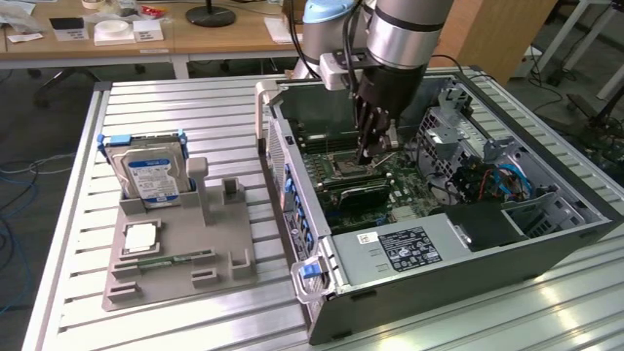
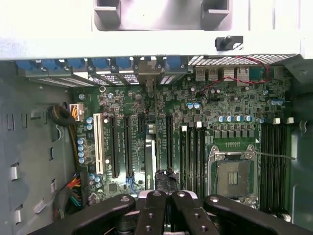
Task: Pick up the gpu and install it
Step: 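Press down on the gpu until it lock into place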
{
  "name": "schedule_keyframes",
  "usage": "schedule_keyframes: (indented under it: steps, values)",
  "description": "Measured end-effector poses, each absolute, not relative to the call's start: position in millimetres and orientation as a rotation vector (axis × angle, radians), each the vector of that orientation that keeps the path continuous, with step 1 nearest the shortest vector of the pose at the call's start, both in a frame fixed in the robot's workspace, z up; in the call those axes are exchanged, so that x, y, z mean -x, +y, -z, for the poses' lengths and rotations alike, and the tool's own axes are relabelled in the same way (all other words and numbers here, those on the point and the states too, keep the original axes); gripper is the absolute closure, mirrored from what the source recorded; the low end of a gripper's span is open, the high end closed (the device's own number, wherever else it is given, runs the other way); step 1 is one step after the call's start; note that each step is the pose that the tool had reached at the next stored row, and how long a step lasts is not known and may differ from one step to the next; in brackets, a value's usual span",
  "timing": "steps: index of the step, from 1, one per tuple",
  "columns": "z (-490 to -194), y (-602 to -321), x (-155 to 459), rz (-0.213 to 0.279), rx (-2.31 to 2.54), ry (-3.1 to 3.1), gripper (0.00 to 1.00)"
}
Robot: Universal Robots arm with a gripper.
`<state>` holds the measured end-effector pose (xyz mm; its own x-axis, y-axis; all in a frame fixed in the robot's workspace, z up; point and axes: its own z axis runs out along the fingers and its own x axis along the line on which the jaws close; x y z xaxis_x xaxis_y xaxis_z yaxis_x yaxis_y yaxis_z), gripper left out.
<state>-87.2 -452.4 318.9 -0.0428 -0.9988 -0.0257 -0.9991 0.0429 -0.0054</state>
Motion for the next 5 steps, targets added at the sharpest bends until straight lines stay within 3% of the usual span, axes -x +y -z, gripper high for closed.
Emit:
schedule_keyframes:
  steps: [5]
  values:
    - [-319.0, -452.4, 87.3, -0.022, 2.158, 2.253, 0.89]
